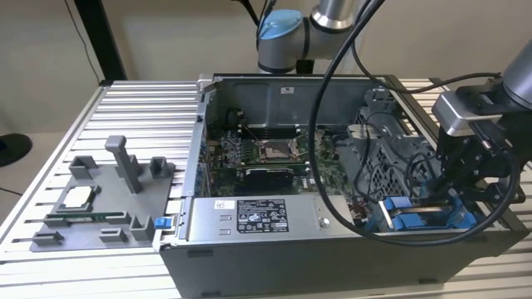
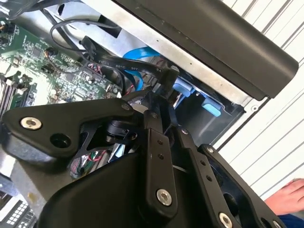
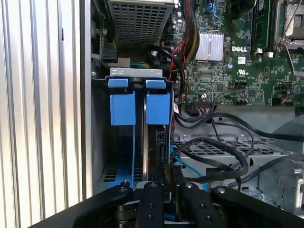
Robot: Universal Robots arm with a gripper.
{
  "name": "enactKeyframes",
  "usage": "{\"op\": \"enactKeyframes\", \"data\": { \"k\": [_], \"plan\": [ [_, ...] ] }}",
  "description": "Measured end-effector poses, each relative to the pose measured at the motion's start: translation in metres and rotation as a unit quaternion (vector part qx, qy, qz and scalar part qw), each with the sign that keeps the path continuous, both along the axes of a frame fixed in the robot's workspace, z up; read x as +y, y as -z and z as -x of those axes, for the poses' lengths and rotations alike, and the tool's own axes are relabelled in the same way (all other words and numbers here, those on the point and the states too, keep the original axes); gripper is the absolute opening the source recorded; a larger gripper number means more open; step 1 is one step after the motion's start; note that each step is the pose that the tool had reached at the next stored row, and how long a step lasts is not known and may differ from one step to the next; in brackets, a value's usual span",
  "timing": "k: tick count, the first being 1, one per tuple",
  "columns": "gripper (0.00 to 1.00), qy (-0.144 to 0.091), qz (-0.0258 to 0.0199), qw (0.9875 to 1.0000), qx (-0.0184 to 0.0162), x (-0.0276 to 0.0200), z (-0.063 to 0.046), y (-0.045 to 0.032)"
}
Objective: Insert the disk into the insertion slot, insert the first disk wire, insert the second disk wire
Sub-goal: 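Insert the first disk wire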
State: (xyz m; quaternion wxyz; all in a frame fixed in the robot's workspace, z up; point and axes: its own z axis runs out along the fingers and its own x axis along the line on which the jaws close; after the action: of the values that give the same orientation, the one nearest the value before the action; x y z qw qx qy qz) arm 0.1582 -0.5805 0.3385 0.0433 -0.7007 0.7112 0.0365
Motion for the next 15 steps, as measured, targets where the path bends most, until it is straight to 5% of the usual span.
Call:
{"op": "enactKeyframes", "data": {
  "k": [5,9,15],
  "plan": [
    [0.0,0.002,0.0,1.0,0.0002,0.0,0.0,-0.0008],
    [0.0,0.003,-0.001,1.0,0.0001,0.0,0.0,-0.0104],
    [0.0,0.003,-0.0001,1.0,0.0,-0.0004,0.002,-0.0109]
  ]
}}
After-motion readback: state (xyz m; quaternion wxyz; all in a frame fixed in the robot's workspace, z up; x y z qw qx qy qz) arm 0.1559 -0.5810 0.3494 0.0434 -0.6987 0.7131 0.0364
